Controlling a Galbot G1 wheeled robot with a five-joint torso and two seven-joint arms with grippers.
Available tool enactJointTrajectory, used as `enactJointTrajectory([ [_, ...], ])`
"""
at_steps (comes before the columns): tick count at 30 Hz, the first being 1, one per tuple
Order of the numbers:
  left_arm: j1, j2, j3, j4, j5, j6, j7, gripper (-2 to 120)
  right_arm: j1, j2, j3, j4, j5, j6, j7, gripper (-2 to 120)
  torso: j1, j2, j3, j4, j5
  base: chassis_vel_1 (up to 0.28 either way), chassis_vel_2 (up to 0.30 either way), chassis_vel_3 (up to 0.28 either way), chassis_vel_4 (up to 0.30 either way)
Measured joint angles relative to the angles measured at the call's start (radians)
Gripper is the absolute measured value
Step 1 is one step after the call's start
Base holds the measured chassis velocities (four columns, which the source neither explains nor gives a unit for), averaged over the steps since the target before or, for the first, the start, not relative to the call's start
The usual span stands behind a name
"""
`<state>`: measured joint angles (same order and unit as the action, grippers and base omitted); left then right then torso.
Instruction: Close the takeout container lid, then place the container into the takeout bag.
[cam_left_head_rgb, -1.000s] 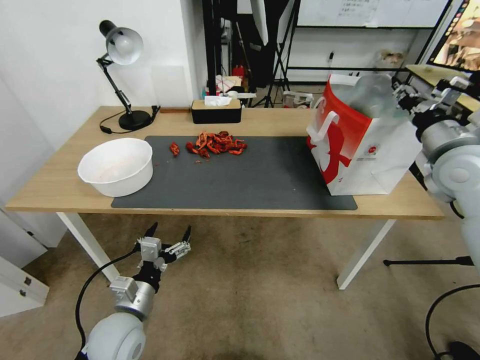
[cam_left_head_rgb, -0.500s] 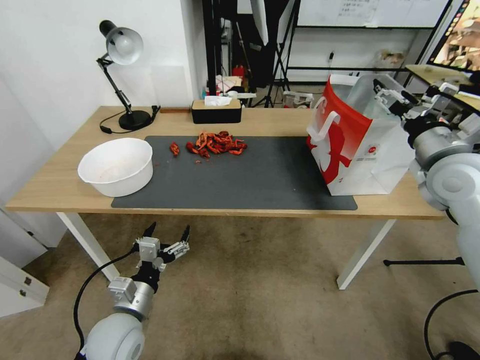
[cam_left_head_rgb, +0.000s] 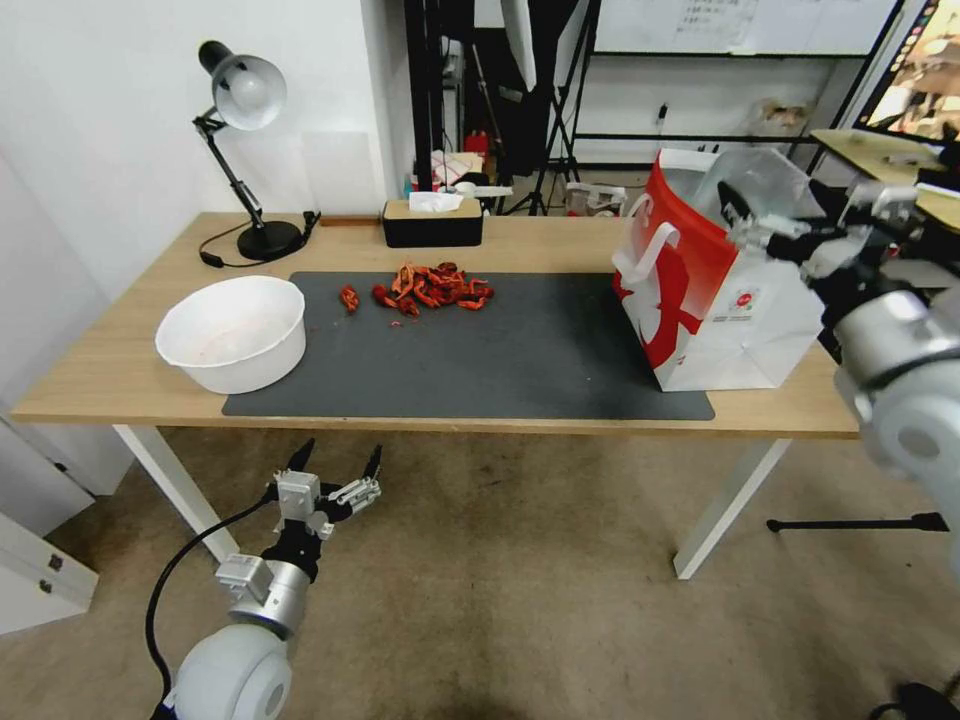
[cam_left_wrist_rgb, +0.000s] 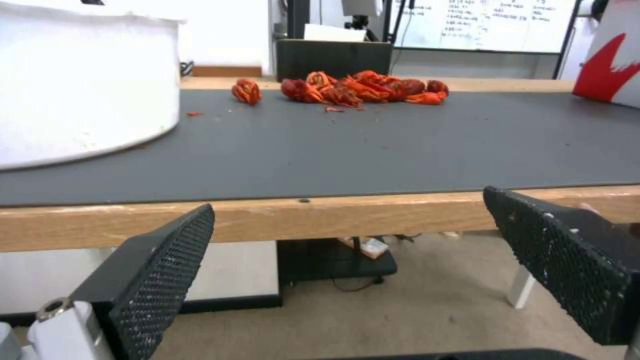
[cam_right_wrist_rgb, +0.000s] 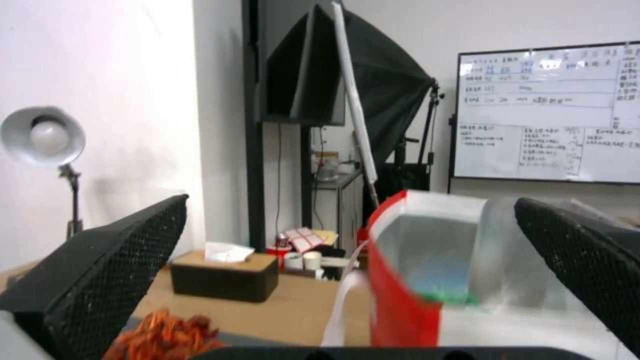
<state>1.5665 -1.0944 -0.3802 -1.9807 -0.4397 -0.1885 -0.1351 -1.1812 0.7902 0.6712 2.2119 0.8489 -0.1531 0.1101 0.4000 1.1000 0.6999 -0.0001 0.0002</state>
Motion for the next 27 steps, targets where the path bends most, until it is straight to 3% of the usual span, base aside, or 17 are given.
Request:
enactJointTrajectory([
  [8,0.01,-0.012,0.005,-0.004,0.019,-0.011,-0.021,100,-0.227,0.105,0.045,0.033,-0.164,0.12,-0.058,103,0.0,0.0,0.0,-0.0001,-0.0001,0.0,0.0,0.0,0.0],
  [16,0.021,-0.023,0.004,0.011,0.019,-0.043,-0.004,100,-0.457,0.29,0.024,-0.012,-0.343,0.324,-0.075,100,0.0,0.0,0.0,-0.0001,-0.0002,0.0,0.0,0.0,0.0],
  [27,0.04,-0.052,0.004,0.029,0.036,-0.109,-0.004,100,-0.551,0.405,-0.065,-0.115,-0.427,0.413,-0.063,100,0.0,0.0,0.0,0.0001,-0.0003,0.0,0.0,0.0,0.0],
])
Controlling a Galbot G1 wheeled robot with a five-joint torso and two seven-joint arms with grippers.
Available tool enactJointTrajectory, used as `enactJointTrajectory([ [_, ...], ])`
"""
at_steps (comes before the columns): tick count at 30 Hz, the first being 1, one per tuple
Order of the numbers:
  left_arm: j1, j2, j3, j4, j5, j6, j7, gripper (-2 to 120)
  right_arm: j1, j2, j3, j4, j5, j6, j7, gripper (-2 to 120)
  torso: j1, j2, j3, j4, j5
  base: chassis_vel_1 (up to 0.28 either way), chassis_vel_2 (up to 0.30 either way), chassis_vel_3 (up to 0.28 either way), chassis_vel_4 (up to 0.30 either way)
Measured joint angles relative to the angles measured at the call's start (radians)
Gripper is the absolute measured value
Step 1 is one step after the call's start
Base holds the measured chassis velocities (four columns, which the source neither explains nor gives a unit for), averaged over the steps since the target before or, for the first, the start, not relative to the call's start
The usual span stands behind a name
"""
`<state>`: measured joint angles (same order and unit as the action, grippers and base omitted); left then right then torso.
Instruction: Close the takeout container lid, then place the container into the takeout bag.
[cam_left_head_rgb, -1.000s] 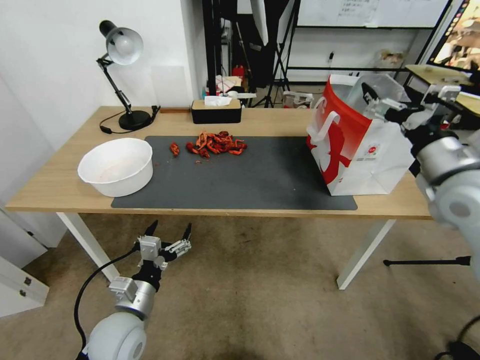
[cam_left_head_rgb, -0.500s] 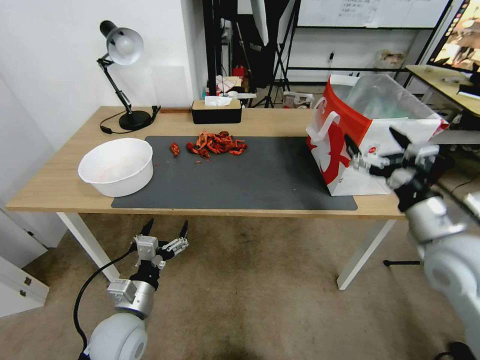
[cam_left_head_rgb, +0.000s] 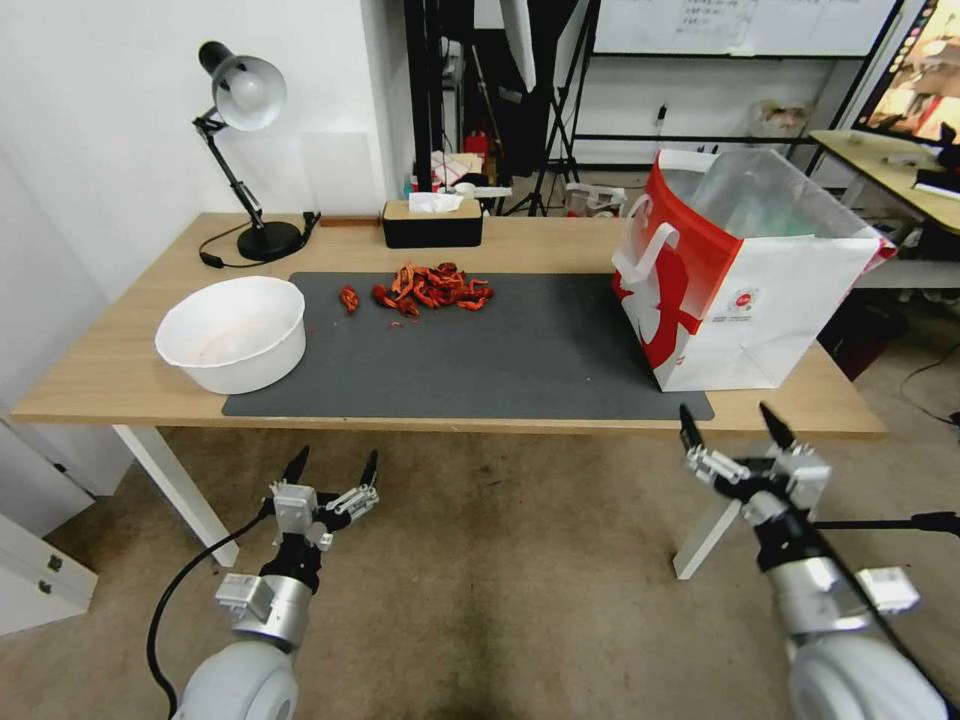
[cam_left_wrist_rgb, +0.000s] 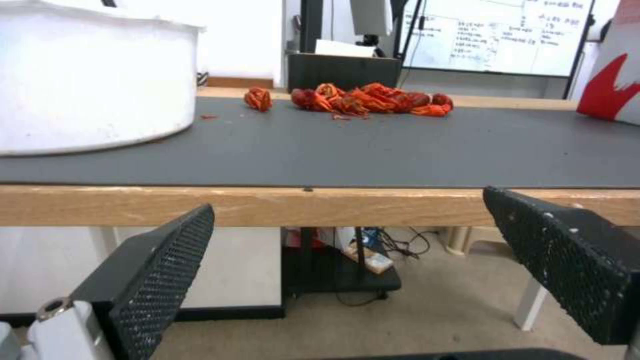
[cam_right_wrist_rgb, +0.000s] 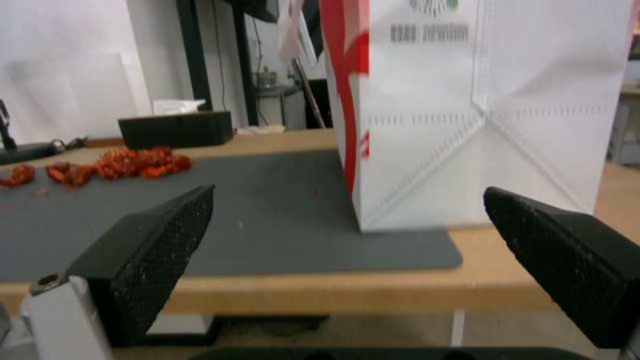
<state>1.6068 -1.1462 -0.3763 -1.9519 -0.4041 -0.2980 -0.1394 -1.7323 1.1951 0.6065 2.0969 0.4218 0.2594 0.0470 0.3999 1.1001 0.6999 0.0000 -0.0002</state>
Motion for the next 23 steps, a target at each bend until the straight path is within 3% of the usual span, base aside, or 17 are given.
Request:
enactJointTrajectory([
  [9,0.01,-0.005,-0.001,0.02,0.009,-0.037,0.019,100,-0.018,0.032,-0.027,-0.051,-0.029,0.038,-0.002,100,0.0,0.0,0.0,0.0,0.0,0.0,0.0,0.0,0.0],
  [23,0.011,-0.005,-0.002,0.02,0.009,-0.039,0.023,100,-0.016,0.03,-0.028,-0.051,-0.028,0.038,-0.003,100,0.0,0.0,0.0,0.0,0.0002,0.0,0.0,0.0,0.0],
])
